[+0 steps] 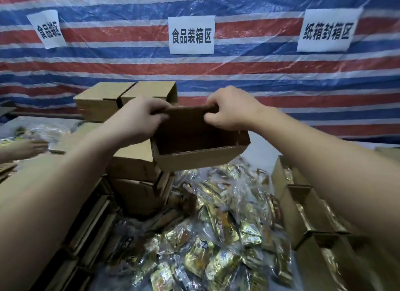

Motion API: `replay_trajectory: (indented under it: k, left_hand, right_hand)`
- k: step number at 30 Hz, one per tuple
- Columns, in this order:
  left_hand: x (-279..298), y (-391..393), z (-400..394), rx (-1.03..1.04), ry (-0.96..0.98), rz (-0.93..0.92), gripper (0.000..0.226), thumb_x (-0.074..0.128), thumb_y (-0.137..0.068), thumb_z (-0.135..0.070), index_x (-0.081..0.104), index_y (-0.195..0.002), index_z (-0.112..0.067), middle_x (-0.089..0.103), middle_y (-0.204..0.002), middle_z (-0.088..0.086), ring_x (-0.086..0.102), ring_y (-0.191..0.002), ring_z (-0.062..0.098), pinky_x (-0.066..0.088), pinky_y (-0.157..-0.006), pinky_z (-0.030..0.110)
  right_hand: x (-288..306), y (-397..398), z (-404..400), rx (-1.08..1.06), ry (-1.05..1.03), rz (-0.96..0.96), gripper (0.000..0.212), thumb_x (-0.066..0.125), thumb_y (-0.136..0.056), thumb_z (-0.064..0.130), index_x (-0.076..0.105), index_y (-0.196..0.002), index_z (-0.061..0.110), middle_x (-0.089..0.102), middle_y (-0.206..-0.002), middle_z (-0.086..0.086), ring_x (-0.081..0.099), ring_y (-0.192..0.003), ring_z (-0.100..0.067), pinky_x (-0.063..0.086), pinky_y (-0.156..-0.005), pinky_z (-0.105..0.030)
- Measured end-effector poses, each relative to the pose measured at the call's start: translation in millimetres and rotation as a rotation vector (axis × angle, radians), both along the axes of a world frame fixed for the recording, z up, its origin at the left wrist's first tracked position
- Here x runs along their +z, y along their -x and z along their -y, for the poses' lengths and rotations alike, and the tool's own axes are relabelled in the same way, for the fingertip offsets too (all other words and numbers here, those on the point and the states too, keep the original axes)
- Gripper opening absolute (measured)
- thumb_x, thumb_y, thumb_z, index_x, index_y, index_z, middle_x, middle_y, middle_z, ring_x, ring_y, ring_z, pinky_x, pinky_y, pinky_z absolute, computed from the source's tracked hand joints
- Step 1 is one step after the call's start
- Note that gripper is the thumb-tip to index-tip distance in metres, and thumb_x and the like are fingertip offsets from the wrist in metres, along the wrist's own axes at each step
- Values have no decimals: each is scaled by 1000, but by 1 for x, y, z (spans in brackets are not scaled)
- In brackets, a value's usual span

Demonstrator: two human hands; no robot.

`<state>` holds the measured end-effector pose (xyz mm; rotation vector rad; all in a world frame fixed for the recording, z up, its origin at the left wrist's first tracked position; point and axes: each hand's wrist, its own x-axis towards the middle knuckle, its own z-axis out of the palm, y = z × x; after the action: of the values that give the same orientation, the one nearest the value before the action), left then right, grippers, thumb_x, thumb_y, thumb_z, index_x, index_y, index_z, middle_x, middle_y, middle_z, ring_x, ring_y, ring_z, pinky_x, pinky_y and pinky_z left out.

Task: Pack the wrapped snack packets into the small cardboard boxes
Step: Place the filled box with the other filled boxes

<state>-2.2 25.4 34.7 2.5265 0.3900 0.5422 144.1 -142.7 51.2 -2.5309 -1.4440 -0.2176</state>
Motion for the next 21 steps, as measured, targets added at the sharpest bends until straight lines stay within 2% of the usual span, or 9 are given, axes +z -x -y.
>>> replay_trajectory:
  k: [2, 4, 6, 8, 11, 13, 19, 21]
  left_hand:
    - [-26, -4, 20, -94, 87, -71, 22, 58, -97, -21, 69, -95, -41, 64, -88, -23, 60, -82, -5, 49, -71, 21]
    - [-66, -4, 45, -174, 194, -167, 18, 61, -96, -28, 69, -89, -43, 66, -90, -24, 62, -82, -5, 48, -68, 17]
    - [-118, 3, 76, -217, 238, -250, 12, 62, -94, -30, 73, -96, -36, 69, -92, -21, 64, -85, -2, 51, -75, 21]
    - [-172, 16, 106, -249, 253, -322, 10, 63, -94, -27, 73, -97, -27, 69, -92, -13, 63, -91, 7, 48, -83, 24]
    - [-243, 43, 137, -289, 325, -462, 13, 61, -96, -26, 73, -100, -22, 68, -93, -11, 61, -91, 7, 46, -84, 24]
    - [-281, 62, 149, -328, 377, -536, 16, 59, -98, -26, 73, -101, -21, 69, -95, -10, 61, -90, 6, 48, -85, 26]
    - [-345, 104, 159, -356, 429, -650, 13, 57, -99, -25, 67, -91, -25, 66, -92, -10, 59, -90, 7, 47, -83, 25]
    - [-357, 114, 159, -341, 429, -660, 14, 56, -99, -25, 70, -95, -22, 68, -96, -8, 60, -92, 7, 46, -83, 22]
  right_hand:
    - [-30, 5, 35, -51, 12, 23, 26, 58, -85, 42, 56, -66, 25, 56, -67, 6, 52, -64, -15, 35, -52, -27]
    - [-71, 15, 72, -92, 48, 0, 26, 57, -82, 45, 58, -69, 22, 52, -63, 6, 50, -61, -15, 33, -52, -27]
    - [-121, 32, 107, -139, 137, -111, 24, 55, -80, 45, 56, -69, 23, 49, -61, 8, 48, -59, -13, 30, -50, -26]
    - [-175, 55, 136, -200, 237, -215, 26, 55, -79, 45, 53, -65, 23, 49, -59, 7, 45, -54, -10, 30, -46, -25]
    - [-251, 95, 167, -293, 321, -343, 30, 52, -79, 46, 57, -68, 18, 55, -63, 2, 55, -61, -19, 46, -54, -29]
    - [-292, 120, 181, -337, 357, -441, 29, 50, -79, 44, 60, -73, 17, 59, -68, 0, 58, -66, -20, 45, -55, -30]
    - [-361, 168, 195, -329, 411, -610, 24, 47, -82, 43, 53, -73, 21, 46, -64, 6, 51, -64, -19, 31, -46, -25]
    - [-371, 175, 194, -321, 426, -611, 26, 45, -84, 43, 58, -79, 20, 51, -70, 3, 55, -68, -21, 36, -50, -26]
